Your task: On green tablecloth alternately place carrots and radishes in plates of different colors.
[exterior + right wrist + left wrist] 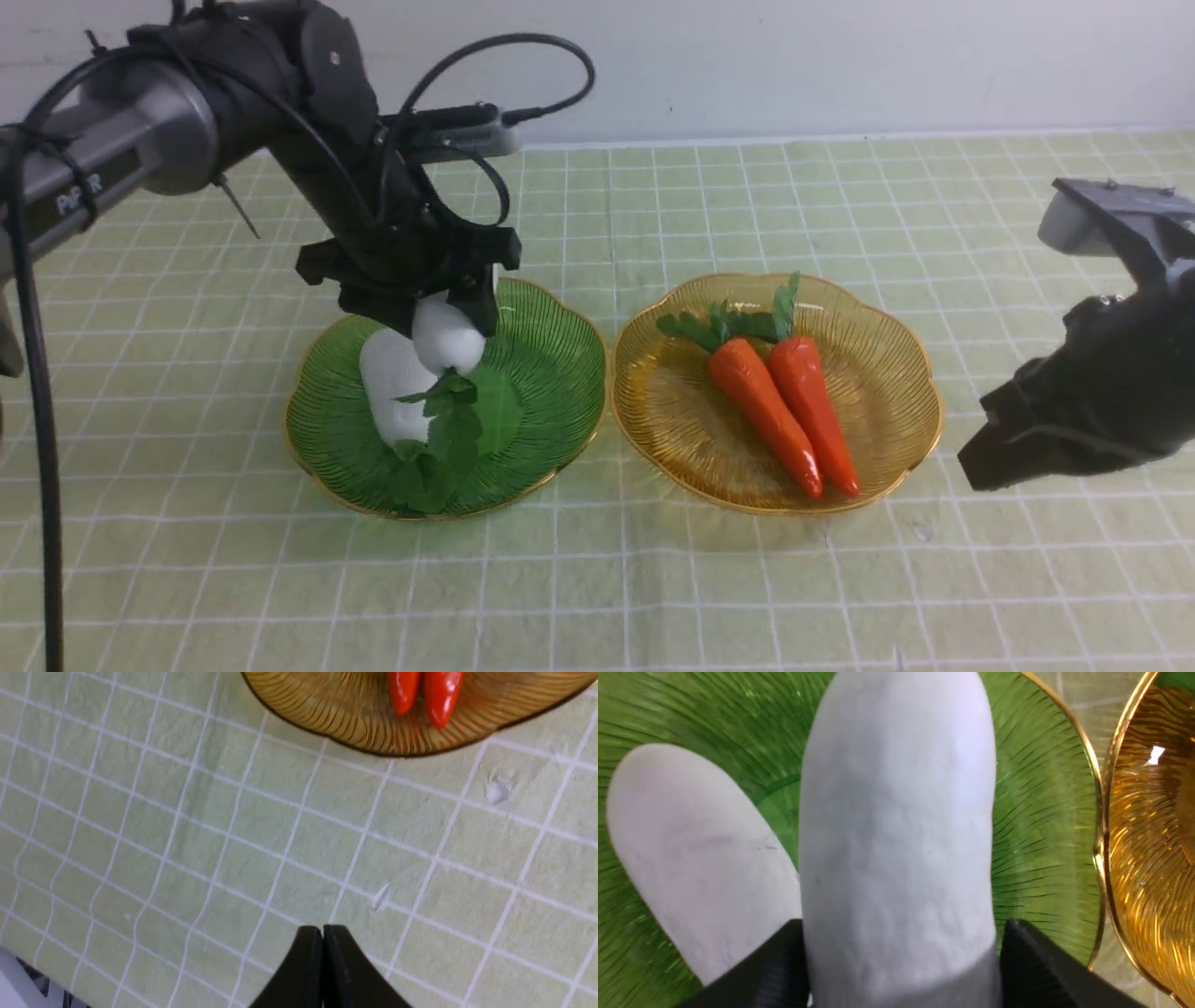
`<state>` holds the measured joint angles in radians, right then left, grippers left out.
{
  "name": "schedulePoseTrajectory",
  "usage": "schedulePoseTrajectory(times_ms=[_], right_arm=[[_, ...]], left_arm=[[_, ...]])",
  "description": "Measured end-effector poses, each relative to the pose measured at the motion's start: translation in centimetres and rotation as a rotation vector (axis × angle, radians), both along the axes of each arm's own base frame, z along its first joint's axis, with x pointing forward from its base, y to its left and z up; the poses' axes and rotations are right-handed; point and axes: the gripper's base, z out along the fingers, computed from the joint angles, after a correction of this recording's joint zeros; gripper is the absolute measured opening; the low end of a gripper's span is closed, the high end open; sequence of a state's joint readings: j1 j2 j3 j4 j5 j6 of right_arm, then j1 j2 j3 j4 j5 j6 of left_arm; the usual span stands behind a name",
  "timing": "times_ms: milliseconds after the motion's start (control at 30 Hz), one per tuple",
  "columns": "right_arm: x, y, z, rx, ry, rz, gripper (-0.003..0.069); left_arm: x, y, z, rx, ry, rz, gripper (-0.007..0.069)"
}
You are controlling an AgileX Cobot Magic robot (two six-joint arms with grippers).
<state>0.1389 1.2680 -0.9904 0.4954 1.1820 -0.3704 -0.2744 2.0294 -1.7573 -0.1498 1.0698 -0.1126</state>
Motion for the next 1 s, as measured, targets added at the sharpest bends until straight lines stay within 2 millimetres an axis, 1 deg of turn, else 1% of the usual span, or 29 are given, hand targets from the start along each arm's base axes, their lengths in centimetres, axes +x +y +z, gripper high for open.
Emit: schedulePoseTrajectory(times_ms=[33,100,133,300,400,467,533,567,667,733,867,1000], right_arm=[[-1.0,-0.1,0.3,0.002,-0.015,0.001,-0.0015],[-2.6,-0.4,0.2,0.004,-0.027,0.001,-0.0015],[-3.7,-0.5,0.3,0.008,-0.04,-0.003,-0.0015],[-8.6,-1.4,0.4,0.014,-0.153,-0.024,-0.0015],[-11.4,-1.9,0.1,0.028,-0.299,-0.059,-0.0015],[-12.7,-2.4,-0.1,0.041,-0.434,-0.096,-0.0015],[-13.4,-2.7,-0.5,0.048,-0.556,-0.132,-0.0015],[-13.7,-3.0,-0.7,0.053,-0.644,-0.161,-0.0015],[-13.8,-3.8,-1.3,0.069,-0.855,-0.255,-0.0015],[-13.8,-4.2,-1.7,0.077,-0.947,-0.311,-0.0015],[-13.5,-5.1,-2.2,0.105,-1.082,-0.446,-0.0015],[-13.3,-5.5,-1.8,0.113,-1.144,-0.499,-0.0015]], left_arm=[[0.0,-0.1,-0.1,0.002,0.002,-0.003,0.0521],[0.0,-0.2,-0.2,0.004,0.003,-0.006,0.0545],[0.0,-0.2,-0.3,0.006,0.005,-0.007,0.0558],[-0.1,-0.2,-0.3,0.01,0.012,-0.008,0.0563],[-0.2,-0.1,-0.3,0.015,0.029,-0.012,0.0563],[-0.2,-0.1,-0.3,0.016,0.031,-0.014,0.0563],[-0.2,-0.1,-0.3,0.017,0.032,-0.015,0.0563],[-0.3,-0.1,-0.3,0.017,0.034,-0.015,0.0563],[-0.3,-0.1,-0.4,0.019,0.041,-0.016,0.0563],[-0.4,-0.1,-0.4,0.021,0.047,-0.017,0.0563],[-0.4,-0.1,-0.4,0.022,0.052,-0.018,0.0563],[-0.4,-0.1,-0.4,0.023,0.051,-0.022,0.0563]])
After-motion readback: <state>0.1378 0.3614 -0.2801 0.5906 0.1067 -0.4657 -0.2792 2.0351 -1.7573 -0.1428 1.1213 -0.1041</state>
